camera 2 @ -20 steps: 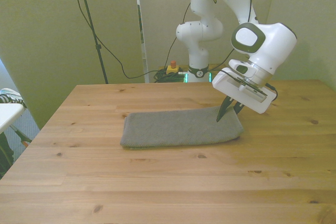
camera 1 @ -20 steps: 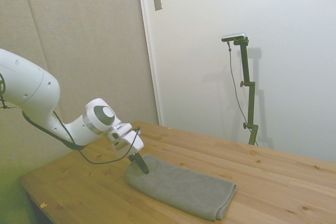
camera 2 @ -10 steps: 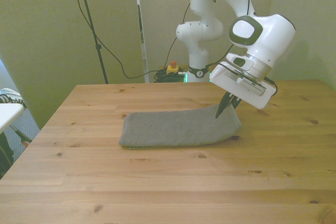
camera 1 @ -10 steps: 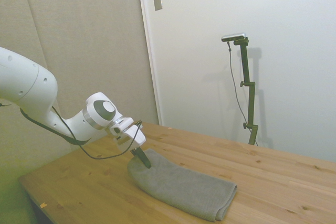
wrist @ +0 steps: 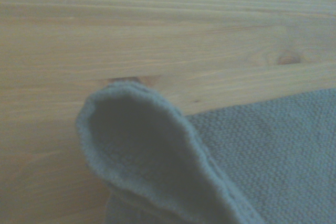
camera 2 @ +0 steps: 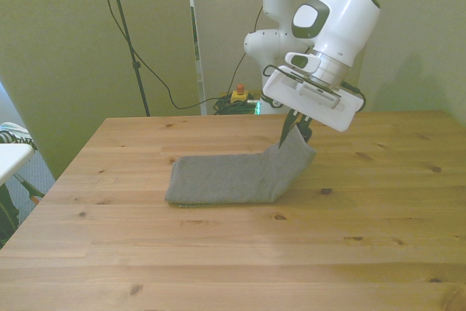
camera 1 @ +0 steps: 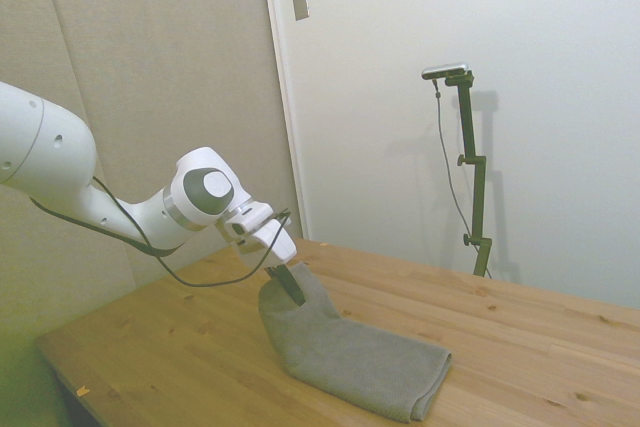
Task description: Fold the towel
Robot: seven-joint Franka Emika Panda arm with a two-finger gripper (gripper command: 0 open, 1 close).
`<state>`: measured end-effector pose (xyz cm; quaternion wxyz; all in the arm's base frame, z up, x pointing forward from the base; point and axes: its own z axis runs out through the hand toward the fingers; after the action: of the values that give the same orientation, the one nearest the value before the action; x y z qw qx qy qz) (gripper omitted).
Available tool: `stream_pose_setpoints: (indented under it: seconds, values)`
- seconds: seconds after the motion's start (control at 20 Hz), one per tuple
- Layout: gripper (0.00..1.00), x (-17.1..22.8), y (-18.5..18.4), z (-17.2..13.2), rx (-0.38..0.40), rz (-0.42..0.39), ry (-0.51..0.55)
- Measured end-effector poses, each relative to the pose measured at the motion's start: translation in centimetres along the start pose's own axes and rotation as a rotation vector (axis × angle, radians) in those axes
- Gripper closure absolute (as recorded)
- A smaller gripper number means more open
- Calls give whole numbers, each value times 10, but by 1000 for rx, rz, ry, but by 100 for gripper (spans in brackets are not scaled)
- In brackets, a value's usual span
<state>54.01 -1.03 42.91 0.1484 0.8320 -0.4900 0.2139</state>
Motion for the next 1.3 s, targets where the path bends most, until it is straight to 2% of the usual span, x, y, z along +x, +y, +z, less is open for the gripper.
stream_pose_setpoints:
  seconds: [0.2,0.35,0.55,0.75,0.95,1.3]
  values:
    - [100,22,19,-4,16,31,-10]
    - [100,40,36,8,21,54,-32]
    - [100,63,59,28,41,77,-129]
    - [100,80,75,37,42,94,-155]
    - [100,92,84,45,103,106,-242]
    - [100,126,119,60,109,133,-261]
